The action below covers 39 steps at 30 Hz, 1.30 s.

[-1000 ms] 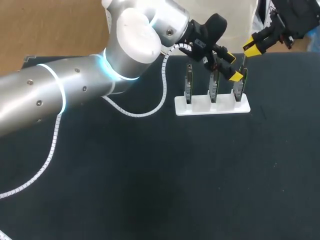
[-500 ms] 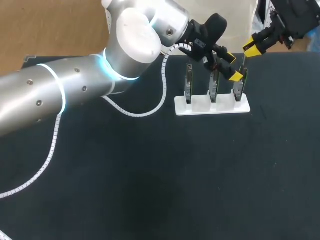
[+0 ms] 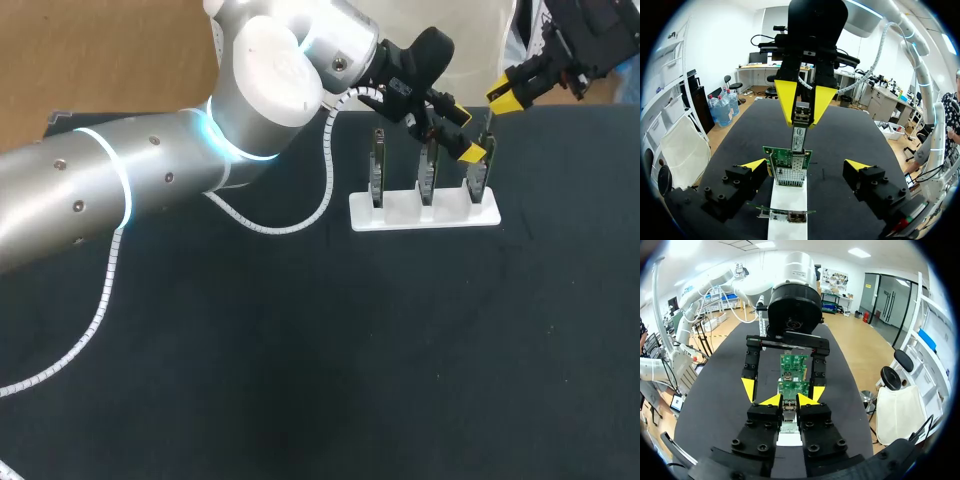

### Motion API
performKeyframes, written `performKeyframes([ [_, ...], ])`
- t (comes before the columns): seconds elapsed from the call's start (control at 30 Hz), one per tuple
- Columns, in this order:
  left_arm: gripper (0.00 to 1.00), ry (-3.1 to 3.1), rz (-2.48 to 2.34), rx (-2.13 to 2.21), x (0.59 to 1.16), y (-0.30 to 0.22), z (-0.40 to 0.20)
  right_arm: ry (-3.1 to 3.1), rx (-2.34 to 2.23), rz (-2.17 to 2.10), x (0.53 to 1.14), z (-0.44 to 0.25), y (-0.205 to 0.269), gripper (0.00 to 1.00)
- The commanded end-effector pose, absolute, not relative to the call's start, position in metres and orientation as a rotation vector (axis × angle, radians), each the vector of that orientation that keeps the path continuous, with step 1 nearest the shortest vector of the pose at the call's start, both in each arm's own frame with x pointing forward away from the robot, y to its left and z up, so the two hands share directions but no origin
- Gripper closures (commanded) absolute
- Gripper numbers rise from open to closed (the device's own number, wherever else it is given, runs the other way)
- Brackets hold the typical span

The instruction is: Pick up the optical module with the left hand, and insert it into the network port with the right hand.

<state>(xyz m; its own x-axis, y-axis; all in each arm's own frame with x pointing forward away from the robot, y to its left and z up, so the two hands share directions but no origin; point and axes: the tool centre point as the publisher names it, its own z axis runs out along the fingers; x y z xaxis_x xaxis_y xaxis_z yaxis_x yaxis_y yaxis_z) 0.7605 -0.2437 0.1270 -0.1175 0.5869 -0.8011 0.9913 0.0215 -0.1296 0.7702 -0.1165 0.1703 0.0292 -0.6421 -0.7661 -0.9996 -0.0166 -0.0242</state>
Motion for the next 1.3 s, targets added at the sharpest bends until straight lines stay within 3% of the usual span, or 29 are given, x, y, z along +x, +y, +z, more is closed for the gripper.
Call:
performKeyframes([
  [0.03,0.0,1.763,-0.959,1.615,0.7628,-0.245,0.1278,1.676,-1.722,0.774,0.7695,0.1676,-0.1148,1.0],
  [1.3,0.0,1.763,-0.959,1.615,0.7628,-0.245,0.1278,1.68,-1.734,0.742,0.7704,0.1686,-0.1125,1.0],
])
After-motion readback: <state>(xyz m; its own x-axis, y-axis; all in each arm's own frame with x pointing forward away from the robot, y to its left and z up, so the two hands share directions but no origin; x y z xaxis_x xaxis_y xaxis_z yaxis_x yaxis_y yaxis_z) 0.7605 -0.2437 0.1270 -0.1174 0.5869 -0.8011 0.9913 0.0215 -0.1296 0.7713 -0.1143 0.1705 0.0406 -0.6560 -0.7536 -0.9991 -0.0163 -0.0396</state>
